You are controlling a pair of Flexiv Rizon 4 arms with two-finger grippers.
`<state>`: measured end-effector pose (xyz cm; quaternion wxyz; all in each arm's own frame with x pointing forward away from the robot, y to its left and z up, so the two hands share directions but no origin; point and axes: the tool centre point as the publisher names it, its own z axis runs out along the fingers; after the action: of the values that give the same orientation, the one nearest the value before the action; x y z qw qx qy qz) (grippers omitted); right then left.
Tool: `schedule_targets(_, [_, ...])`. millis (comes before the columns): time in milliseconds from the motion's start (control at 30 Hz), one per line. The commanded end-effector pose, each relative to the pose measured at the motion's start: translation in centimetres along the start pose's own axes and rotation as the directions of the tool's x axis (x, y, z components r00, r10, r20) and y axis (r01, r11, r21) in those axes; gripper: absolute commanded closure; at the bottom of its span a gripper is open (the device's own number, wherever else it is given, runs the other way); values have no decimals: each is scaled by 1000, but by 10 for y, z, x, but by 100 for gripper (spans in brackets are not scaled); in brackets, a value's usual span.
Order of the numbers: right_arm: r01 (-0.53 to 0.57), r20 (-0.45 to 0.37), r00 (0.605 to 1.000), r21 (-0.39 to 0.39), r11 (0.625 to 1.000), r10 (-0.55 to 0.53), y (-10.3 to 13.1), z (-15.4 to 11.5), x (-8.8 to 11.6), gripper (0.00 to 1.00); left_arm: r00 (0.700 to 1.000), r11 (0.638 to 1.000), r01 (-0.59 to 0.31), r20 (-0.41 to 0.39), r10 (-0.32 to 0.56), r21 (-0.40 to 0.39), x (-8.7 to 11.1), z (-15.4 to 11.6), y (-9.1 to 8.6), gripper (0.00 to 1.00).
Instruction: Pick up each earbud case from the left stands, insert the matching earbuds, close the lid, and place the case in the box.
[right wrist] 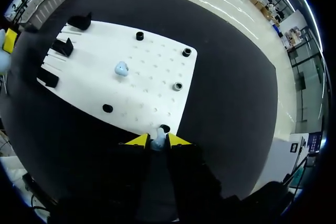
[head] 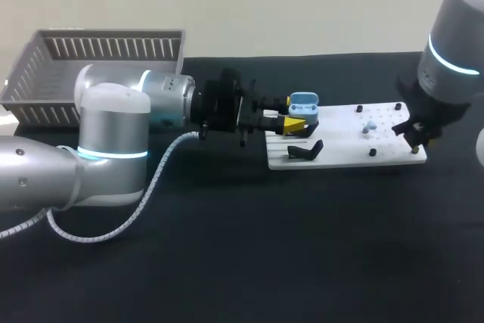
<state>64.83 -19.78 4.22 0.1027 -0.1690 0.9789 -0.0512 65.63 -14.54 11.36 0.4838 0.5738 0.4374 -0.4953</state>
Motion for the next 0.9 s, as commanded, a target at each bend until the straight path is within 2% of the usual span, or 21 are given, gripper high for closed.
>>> schedule_targets(33, [-22, 27, 999, 24, 999, 21, 10, -37, 15, 100, 1000, 1000, -3, 0, 3, -7, 0, 0, -2, 100])
schedule_targets(133, [-51, 36, 998, 17, 999, 50, 22, -61, 17, 100, 1000, 1000, -3, 0, 3, -7, 0, 0, -2, 100])
schedule_targets(267, [-71, -2, 997, -21, 997, 71, 40, -86, 21, 100, 1000, 1000, -3, 0, 3, -7, 0, 0, -2, 100])
schedule_targets(500, [-40, -69, 997, -62, 997, 36, 77, -109, 23, 100, 1000, 1000, -3, 0, 3, -7, 0, 0, -2, 100])
schedule_targets(900, [-40, -69, 997, -62, 997, 36, 77, -109, 23, 100, 1000, 1000, -3, 0, 3, -7, 0, 0, -2, 100])
